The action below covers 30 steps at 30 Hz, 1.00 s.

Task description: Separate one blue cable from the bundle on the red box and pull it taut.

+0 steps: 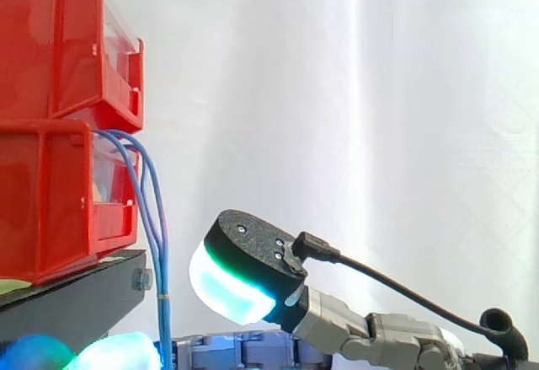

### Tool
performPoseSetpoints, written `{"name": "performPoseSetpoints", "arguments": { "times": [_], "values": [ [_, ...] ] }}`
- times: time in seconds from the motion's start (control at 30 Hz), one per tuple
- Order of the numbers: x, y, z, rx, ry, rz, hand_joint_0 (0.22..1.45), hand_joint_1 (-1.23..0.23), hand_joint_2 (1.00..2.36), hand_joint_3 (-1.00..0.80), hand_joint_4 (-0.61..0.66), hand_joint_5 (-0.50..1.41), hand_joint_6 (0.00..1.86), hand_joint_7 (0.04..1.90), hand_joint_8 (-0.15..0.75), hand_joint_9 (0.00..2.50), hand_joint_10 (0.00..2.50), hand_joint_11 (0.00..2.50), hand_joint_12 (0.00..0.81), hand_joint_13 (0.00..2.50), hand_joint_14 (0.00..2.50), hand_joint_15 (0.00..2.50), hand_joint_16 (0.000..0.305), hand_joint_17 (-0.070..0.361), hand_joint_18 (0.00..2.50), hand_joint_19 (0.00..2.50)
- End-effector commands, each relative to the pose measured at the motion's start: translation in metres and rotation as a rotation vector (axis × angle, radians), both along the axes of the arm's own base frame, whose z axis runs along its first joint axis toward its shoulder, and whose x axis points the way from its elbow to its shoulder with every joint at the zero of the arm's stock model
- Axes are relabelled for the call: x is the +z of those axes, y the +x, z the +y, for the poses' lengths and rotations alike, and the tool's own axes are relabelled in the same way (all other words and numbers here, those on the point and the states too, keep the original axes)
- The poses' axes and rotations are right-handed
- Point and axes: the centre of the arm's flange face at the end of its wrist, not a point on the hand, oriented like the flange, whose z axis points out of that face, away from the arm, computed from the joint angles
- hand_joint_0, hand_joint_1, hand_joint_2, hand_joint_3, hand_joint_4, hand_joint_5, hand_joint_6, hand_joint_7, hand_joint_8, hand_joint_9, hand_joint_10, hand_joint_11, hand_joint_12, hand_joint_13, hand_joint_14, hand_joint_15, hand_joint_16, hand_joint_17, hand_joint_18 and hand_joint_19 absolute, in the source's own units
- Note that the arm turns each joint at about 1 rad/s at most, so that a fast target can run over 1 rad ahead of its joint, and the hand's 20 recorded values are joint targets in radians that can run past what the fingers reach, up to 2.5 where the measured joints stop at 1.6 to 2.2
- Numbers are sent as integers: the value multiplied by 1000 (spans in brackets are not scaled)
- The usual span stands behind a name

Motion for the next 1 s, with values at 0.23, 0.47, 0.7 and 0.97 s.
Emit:
{"name": "performPoseSetpoints", "arguments": {
  "times": [0.23, 0.47, 0.7, 0.97],
  "values": [
    [3, 1, 7, 29, 45, -19, 543, -634, 1000, -496, 244, -171, 502, 768, 254, 402, 0, 82, 280, 87, 1, 32, 53, 120, 8, 104],
    [4, 0, 2, 36, 99, -31, 596, -674, 1006, -394, 265, -135, 503, 888, 251, 448, 1, 70, 271, 125, 0, 12, 51, 115, 67, 85],
    [21, -2, -2, 34, 110, -25, 601, -675, 1007, -388, 260, -115, 503, 1048, 253, 463, 2, 81, 272, 146, 0, 18, 50, 112, 96, 82],
    [42, -8, -14, 29, 101, 13, 618, -694, 1010, -314, 153, -96, 500, 1303, 257, 481, 2, 118, 271, 166, 1, 21, 50, 112, 144, 103]
  ]
}}
